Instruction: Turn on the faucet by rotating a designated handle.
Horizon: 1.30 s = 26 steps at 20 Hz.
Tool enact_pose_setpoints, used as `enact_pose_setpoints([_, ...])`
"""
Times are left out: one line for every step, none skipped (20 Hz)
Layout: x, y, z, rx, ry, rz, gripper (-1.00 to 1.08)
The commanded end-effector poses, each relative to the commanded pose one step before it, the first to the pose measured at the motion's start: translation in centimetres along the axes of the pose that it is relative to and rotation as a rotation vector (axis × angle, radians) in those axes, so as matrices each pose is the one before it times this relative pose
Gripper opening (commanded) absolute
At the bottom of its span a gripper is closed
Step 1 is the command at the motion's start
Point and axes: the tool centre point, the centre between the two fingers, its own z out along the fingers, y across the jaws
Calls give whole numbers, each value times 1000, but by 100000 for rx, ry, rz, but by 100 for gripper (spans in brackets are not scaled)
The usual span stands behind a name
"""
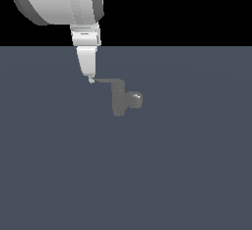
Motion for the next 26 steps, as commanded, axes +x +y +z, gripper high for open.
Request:
enact_pose_setpoints([314, 300, 12, -46, 69, 205, -100])
enact_pose_setpoints([173, 285, -7, 0, 0, 0, -100])
enact_pose_setpoints([174, 275, 35, -68, -9, -3, -100])
enact_pose_setpoints([175, 288, -7, 0, 0, 0, -100])
enact_pose_setpoints([176, 281, 22, -48, -6, -2, -100])
enact_pose_setpoints([177, 291, -7, 0, 0, 0, -100])
enact_pose_setpoints([178, 293, -7, 0, 0, 0, -100])
enact_pose_setpoints([179, 286, 22, -48, -6, -2, -100])
enact_pose_setpoints([180, 296, -7, 0, 0, 0, -100])
enact_pose_setpoints([181, 285, 34, -69, -7, -2, -100])
enact_pose_setpoints([182, 299, -7, 0, 0, 0, -100])
enact_pose_setpoints([183, 300, -7, 0, 0, 0, -100])
enact_pose_setpoints([184, 289, 33, -69, -6, -1, -100])
enact_pose_setpoints([185, 303, -7, 0, 0, 0, -100])
enact_pose_setpoints([186, 304, -7, 0, 0, 0, -100])
enact_pose_setpoints([187, 293, 33, -69, -4, 0, -100])
enact_pose_setpoints([188, 306, -8, 0, 0, 0, -100])
enact_pose_setpoints([188, 307, -8, 0, 0, 0, -100])
enact_pose_setpoints([189, 308, -8, 0, 0, 0, -100])
enact_pose_setpoints([192, 297, 32, -69, 1, 3, -100])
enact_pose_setpoints([191, 309, -8, 0, 0, 0, -100])
enact_pose_setpoints([192, 310, -8, 0, 0, 0, -100])
enact_pose_setpoints([196, 298, 30, -68, 8, 7, -100])
enact_pose_setpoints([0, 0, 0, 0, 0, 0, -100])
enact_pose_setpoints([-966, -554, -205, 610, -288, -1283, -100])
enact_pose_setpoints([676, 167, 14, -47, 21, 96, -100])
